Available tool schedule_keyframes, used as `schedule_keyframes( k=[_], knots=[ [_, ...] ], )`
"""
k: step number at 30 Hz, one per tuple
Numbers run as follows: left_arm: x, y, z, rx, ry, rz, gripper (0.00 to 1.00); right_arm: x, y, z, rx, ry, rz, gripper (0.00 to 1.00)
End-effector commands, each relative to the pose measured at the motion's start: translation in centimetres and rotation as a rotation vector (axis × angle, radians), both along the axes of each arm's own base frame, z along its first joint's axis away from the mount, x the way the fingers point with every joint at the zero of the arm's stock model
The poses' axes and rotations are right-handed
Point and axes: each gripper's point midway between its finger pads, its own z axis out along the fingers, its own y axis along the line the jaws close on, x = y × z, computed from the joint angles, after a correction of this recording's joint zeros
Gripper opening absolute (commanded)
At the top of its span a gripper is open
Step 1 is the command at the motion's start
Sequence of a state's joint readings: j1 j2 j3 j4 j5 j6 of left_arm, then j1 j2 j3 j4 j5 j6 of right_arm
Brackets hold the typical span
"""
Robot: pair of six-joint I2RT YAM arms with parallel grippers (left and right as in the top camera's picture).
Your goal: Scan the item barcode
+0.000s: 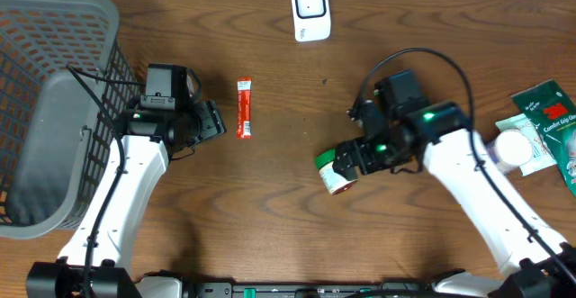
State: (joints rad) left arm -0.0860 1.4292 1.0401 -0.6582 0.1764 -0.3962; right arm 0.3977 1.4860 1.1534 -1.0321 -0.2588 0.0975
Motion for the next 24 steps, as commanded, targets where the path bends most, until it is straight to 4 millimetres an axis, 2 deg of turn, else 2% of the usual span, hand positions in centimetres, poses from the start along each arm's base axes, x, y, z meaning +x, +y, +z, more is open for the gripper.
schedule_keyframes(
  k=[1, 6, 13, 19, 24],
  knots=[
    [0.0, 0.3, 0.4, 0.012, -0.004, 0.005, 0.72, 0.8, -2.5, -1.5, -0.224, -0.099, -0.071, 0.98],
    [0.0, 0.3, 0.4, 0.012, -0.003, 0.005, 0.72, 0.0, 1.2, -3.3, -0.118, -0.120, 0.014, 0.97],
    [0.0, 0.3, 0.4, 0.012, -0.002, 0.005, 0.72, -0.6, 3.7, -3.5, -0.084, -0.153, 0.059, 0.95],
    [-0.2, 0.3, 0.3, 0.013, 0.004, 0.005, 0.72, -0.4, 3.7, -4.5, -0.180, -0.193, 0.084, 0.95],
    [-0.5, 0.3, 0.1, 0.014, 0.020, 0.005, 0.73, -0.4, 3.5, -7.0, -0.256, -0.163, 0.101, 0.94]
  ],
)
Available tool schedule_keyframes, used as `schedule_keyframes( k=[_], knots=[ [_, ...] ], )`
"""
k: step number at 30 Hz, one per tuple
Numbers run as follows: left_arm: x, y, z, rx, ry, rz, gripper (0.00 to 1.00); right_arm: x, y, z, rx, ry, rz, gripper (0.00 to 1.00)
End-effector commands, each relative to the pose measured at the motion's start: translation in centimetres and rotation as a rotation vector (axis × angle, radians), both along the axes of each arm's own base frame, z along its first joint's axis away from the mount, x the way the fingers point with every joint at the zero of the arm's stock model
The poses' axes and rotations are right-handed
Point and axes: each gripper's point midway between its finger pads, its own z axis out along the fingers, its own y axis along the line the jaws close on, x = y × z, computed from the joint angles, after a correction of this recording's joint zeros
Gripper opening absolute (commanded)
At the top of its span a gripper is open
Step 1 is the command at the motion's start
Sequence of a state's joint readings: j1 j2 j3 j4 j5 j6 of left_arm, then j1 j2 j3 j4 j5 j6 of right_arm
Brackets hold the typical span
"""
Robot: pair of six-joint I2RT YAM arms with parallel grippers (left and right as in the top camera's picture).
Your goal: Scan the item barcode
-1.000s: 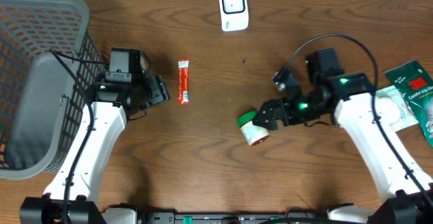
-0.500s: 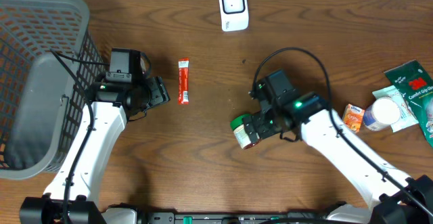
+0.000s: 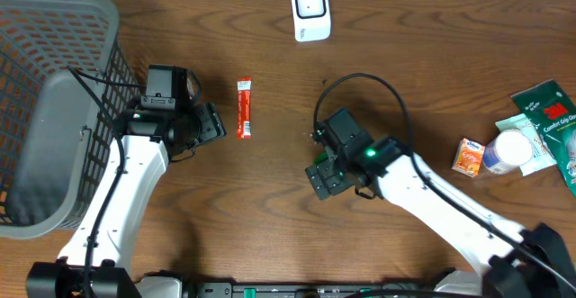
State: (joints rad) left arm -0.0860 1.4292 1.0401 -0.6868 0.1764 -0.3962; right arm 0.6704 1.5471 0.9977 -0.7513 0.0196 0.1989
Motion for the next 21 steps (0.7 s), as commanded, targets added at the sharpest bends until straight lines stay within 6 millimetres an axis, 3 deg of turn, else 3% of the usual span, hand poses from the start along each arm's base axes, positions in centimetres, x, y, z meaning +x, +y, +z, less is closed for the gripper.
schedule_keyframes(
  k=[1, 4, 9, 21],
  knots=[
    [0.1, 0.3, 0.4, 0.012, -0.007, 0.005, 0.72, 0.2, -0.4, -2.0, -0.073, 0.009, -0.009, 0.94],
    [0.1, 0.3, 0.4, 0.012, -0.006, 0.005, 0.72, 0.1, 0.2, -3.0, -0.080, 0.022, 0.000, 0.92],
    [0.1, 0.3, 0.4, 0.012, -0.006, 0.005, 0.72, 0.1, 0.7, -3.0, -0.072, 0.013, 0.007, 0.91],
    [0.0, 0.3, 0.4, 0.012, -0.005, 0.005, 0.72, 0.0, -0.3, -3.3, -0.120, 0.007, -0.002, 0.80]
  ],
)
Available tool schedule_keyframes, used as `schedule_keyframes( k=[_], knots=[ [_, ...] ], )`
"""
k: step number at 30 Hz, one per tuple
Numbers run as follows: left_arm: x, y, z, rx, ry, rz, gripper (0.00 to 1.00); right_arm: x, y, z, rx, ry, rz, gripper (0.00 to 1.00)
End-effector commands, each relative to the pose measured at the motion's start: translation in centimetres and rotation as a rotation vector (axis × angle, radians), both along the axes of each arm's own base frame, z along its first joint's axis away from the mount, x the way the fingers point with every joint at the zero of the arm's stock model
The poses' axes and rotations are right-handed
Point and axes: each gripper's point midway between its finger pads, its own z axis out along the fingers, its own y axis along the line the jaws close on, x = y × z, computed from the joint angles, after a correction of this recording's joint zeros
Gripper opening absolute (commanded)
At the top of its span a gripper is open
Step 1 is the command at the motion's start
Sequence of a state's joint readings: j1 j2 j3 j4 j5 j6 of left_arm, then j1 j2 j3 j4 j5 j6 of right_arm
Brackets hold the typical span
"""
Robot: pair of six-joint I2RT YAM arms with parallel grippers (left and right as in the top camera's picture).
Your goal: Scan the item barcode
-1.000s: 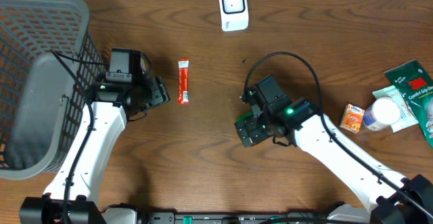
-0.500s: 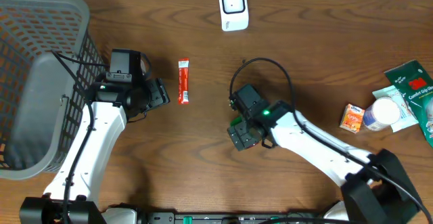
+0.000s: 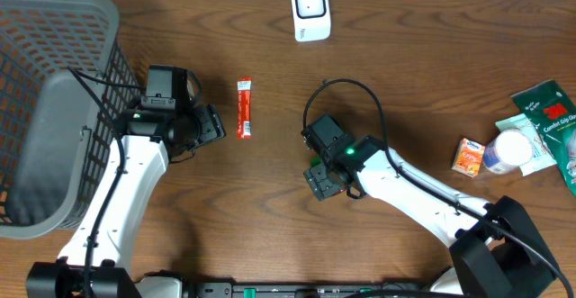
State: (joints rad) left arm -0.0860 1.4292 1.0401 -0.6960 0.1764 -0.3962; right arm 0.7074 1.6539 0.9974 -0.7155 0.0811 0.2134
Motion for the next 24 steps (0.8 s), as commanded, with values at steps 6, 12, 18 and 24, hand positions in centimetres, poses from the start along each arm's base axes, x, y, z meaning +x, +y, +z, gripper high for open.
schedule_keyframes(
  k=[6, 12, 18, 24],
  knots=[
    [0.3, 0.2, 0.5, 0.011, -0.015, 0.005, 0.73, -0.1, -0.6, -0.6, -0.029, -0.015, -0.009, 0.81],
    [0.3, 0.2, 0.5, 0.011, -0.015, 0.005, 0.72, -0.3, -0.8, -1.5, -0.025, -0.020, -0.009, 0.81],
    [0.3, 0.2, 0.5, 0.011, -0.015, 0.005, 0.72, 0.2, -0.3, -1.4, -0.006, -0.041, -0.010, 0.75],
    [0.3, 0.3, 0.5, 0.011, -0.015, 0.005, 0.72, 0.2, -0.4, -1.2, -0.005, -0.043, -0.010, 0.67]
  ],
)
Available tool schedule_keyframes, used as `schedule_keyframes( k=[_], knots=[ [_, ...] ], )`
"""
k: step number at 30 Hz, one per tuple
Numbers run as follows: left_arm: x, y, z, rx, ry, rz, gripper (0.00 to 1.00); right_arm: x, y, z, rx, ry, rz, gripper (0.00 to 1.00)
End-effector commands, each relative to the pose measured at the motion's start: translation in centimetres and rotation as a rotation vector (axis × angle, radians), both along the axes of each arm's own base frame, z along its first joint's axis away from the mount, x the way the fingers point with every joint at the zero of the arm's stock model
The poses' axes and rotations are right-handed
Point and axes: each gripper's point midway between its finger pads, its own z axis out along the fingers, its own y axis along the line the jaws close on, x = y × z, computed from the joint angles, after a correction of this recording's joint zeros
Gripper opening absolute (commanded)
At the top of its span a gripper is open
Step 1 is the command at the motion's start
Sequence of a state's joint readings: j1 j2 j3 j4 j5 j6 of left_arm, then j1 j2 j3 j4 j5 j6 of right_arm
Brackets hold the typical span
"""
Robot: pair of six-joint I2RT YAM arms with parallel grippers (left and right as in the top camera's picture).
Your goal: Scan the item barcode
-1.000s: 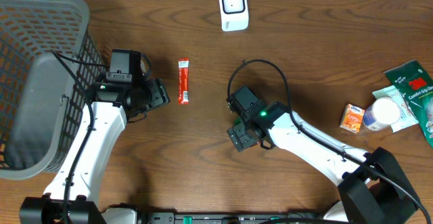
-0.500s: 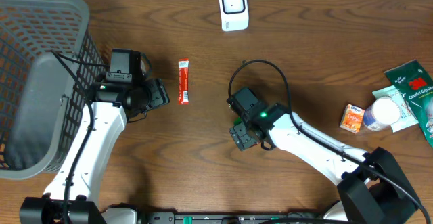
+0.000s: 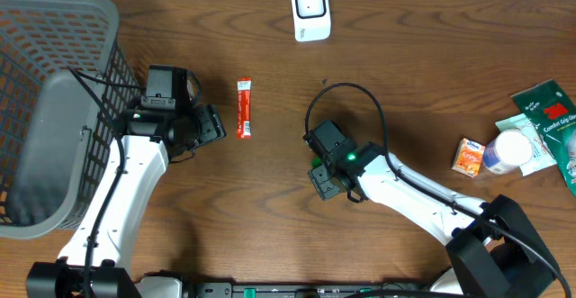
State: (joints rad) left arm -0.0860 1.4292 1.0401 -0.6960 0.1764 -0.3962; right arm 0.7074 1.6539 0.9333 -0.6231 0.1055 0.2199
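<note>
The white barcode scanner [image 3: 310, 10] stands at the table's far edge. A red sachet [image 3: 243, 109] lies left of centre. My left gripper [image 3: 219, 122] rests just left of the sachet with its fingers apart and nothing between them. My right gripper [image 3: 322, 183] points down at the table's middle. Its own wrist covers the fingers, so I cannot see what is under or between them.
A grey mesh basket [image 3: 54, 28] fills the left side, close behind the left arm. At the right edge lie a small orange box [image 3: 468, 157], a white bottle [image 3: 508, 149] and green packets [image 3: 547, 109]. A black cable loops above the right wrist.
My right wrist has shifted a touch to the right and nearer the front edge, still pointing down. The left arm, sachet and scanner have not moved.
My right gripper first held a green-capped white container right of centre. Then it stood at the table's middle, wrist turned down and the container hidden beneath it. It has stayed there with small shifts. The left arm stayed still beside the sachet throughout.
</note>
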Motion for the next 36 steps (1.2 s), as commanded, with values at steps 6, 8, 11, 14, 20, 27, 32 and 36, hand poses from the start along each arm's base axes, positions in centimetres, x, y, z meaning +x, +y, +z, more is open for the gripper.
schedule_keyframes(
  k=[6, 8, 11, 14, 20, 27, 32, 36],
  knots=[
    [0.3, 0.3, 0.5, 0.011, -0.015, 0.005, 0.73, 0.1, 0.1, 1.8, 0.016, -0.033, 0.002, 0.63],
    [0.3, 0.3, 0.5, 0.011, -0.015, 0.005, 0.73, 0.2, 0.2, 2.5, 0.030, -0.048, 0.001, 0.51],
    [0.3, 0.3, 0.5, 0.011, -0.015, 0.005, 0.72, 0.1, 0.3, 3.6, 0.052, -0.067, 0.001, 0.44],
    [0.3, 0.3, 0.5, 0.011, -0.015, 0.005, 0.72, -0.3, 0.7, 4.6, 0.094, -0.065, 0.011, 0.47],
    [0.3, 0.3, 0.5, 0.012, -0.016, 0.005, 0.73, -1.0, 1.6, 7.5, 0.252, -0.021, 0.013, 0.49],
    [2.2, 0.6, 1.4, 0.039, -0.107, -0.027, 0.73, -1.1, 1.0, 13.5, 0.447, 0.117, -0.058, 0.44],
    [3.9, 3.7, 2.2, 0.138, -0.180, 0.061, 0.74, 0.3, 0.2, 18.3, 0.473, 0.070, -0.093, 0.43],
    [4.5, 6.6, 2.7, 0.212, -0.209, 0.144, 0.75, 1.9, 0.4, 22.3, 0.505, -0.011, -0.122, 0.43]
  ],
)
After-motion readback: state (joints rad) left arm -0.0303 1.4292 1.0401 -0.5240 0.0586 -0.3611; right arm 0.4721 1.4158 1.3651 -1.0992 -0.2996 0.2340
